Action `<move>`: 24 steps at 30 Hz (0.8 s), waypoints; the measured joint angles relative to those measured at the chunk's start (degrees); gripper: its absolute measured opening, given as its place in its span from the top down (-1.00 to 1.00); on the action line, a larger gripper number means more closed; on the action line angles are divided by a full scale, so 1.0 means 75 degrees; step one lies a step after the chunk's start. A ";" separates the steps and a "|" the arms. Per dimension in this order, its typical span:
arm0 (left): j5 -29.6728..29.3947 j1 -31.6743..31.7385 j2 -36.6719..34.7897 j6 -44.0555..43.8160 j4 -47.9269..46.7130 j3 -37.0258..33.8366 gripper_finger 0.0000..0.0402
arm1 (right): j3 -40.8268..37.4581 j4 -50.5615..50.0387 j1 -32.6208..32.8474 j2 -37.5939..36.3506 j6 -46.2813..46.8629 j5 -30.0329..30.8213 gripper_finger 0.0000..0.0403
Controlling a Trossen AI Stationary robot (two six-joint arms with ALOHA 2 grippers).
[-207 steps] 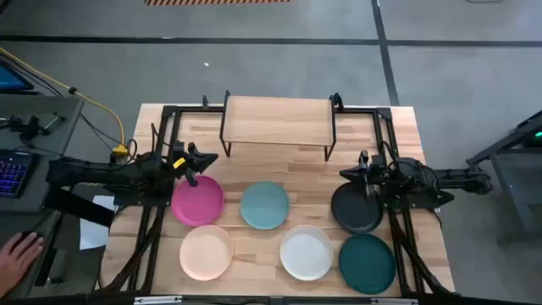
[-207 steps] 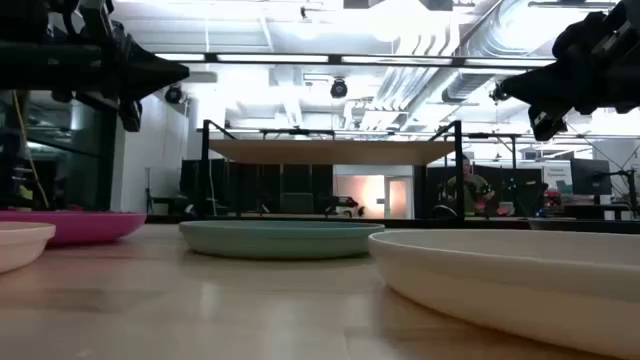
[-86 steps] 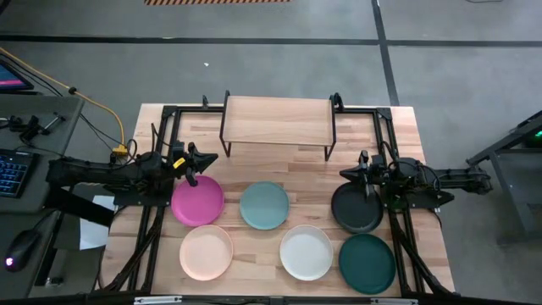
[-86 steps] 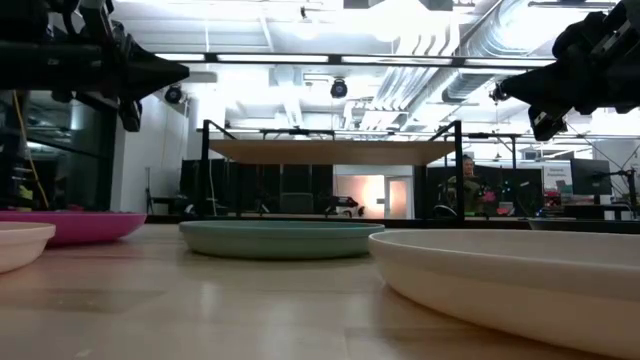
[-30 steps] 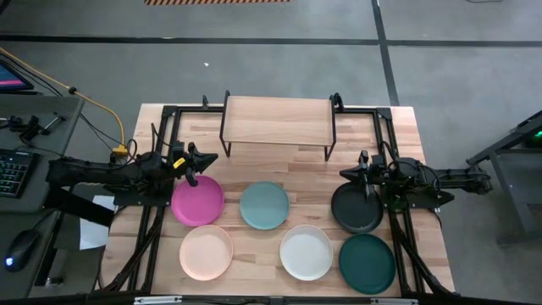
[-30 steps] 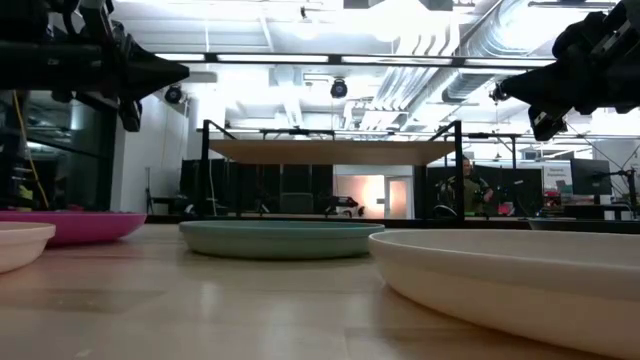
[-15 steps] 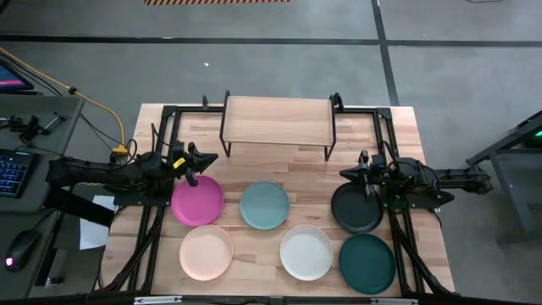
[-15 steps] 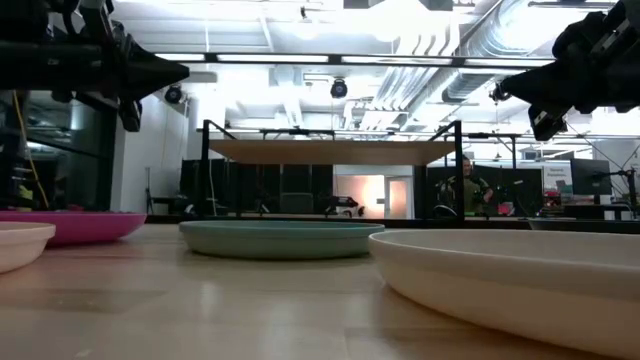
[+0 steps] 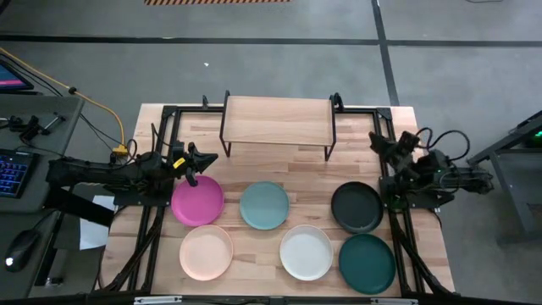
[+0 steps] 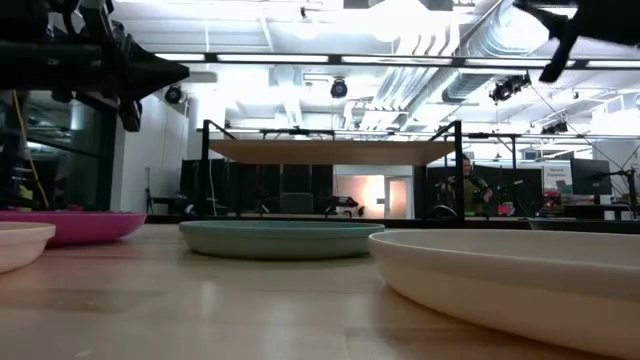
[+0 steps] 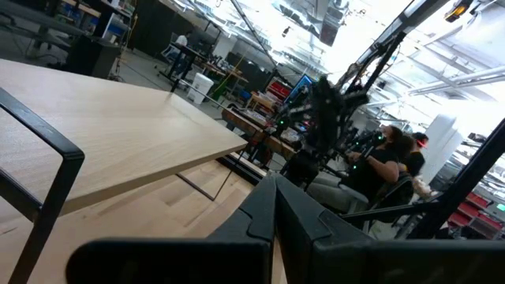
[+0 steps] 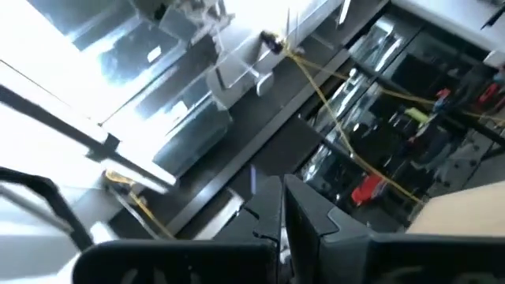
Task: Place and stack plates onto a shelf
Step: Put the black plate on the shelf
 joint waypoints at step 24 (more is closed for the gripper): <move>-0.0001 0.0001 -0.0001 0.0001 0.0000 0.0000 1.00 | 0.6131 -1.2684 -0.0486 0.7403 -0.0083 -0.4352 0.02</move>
